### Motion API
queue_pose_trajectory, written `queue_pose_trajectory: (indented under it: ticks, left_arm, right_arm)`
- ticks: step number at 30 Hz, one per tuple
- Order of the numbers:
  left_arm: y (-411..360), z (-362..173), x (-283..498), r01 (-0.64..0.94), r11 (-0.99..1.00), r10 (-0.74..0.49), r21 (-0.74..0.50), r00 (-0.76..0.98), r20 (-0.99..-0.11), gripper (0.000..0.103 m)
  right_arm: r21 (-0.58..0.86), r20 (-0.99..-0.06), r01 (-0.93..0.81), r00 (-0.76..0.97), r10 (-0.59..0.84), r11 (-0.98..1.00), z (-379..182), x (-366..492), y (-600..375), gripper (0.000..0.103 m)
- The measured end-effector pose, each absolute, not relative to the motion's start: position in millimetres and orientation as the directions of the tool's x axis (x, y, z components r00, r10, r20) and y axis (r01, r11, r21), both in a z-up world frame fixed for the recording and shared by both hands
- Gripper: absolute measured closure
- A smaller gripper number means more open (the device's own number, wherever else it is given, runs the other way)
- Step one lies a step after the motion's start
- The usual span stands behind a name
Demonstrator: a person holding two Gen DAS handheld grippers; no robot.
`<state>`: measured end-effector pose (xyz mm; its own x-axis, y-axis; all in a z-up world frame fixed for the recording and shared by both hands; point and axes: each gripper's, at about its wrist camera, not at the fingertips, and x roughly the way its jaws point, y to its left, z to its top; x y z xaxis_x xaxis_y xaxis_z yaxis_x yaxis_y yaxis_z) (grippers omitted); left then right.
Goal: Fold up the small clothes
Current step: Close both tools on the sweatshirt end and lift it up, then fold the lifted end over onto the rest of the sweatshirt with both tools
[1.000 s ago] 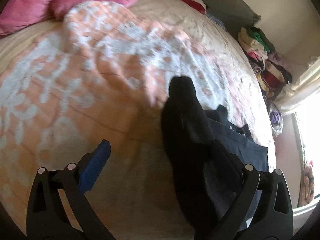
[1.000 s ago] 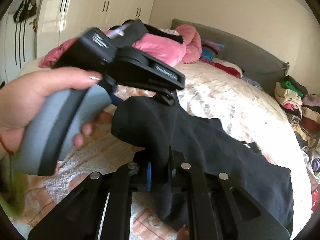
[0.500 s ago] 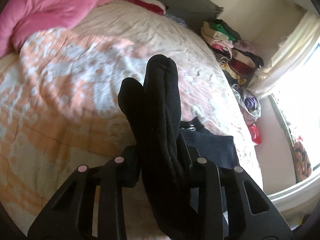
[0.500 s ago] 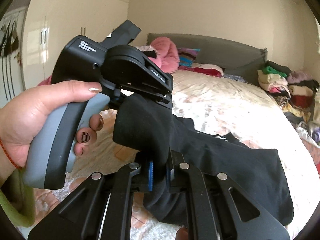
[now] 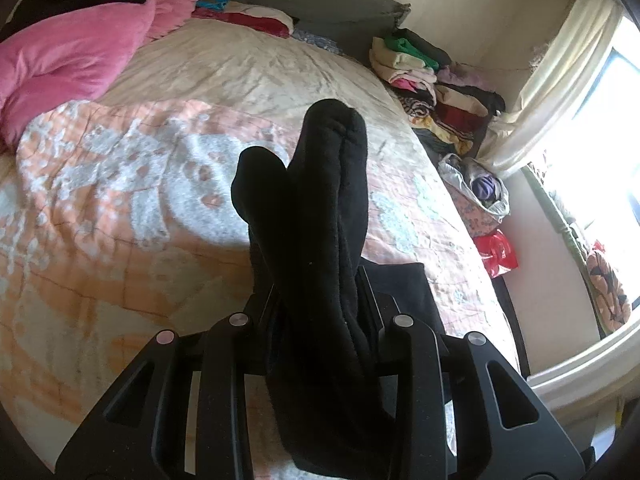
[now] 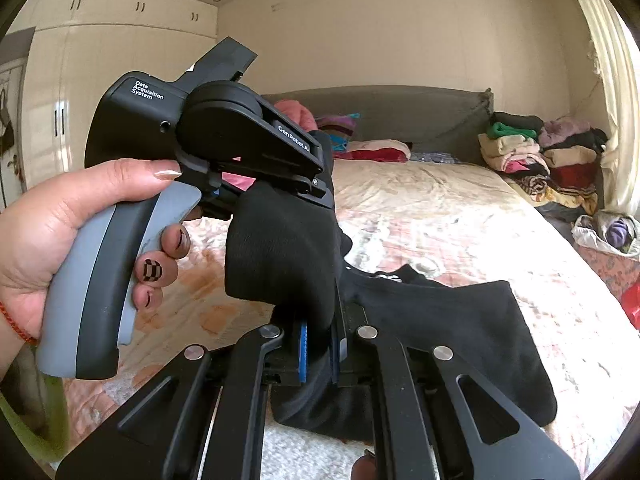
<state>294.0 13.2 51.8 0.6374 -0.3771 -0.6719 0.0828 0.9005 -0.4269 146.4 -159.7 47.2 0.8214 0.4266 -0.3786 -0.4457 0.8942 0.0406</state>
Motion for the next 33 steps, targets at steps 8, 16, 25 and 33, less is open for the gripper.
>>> queue_pose_trajectory:
  ticks: [8, 16, 25, 33]
  left_arm:
    - [-16, 49, 300, 0.109, 0.896, -0.399, -0.429, 0.62, -0.676, 0.079]
    - [-52, 33, 311, 0.135, 0.898, -0.414, -0.418, 0.581, -0.701, 0.079]
    - [-91, 9, 320, 0.164, 0.904, -0.419, -0.396, 0.53, -0.737, 0.079]
    - [-124, -14, 333, 0.186, 0.889, -0.454, -0.418, 0.47, -0.757, 0.071]
  right_arm:
    - [0.059, -0.383, -0.401, 0.836, 0.392, 0.914, 46, 135, -179, 0.096]
    - [0.076, -0.421, -0.35, 0.837, 0.349, 0.934, 36, 138, -203, 0.096]
    - [0.117, -0.481, -0.305, 0.815, 0.323, 0.945, 14, 149, -232, 0.096]
    - [0.178, -0.532, -0.247, 0.79, 0.304, 0.953, -4, 161, -260, 0.096]
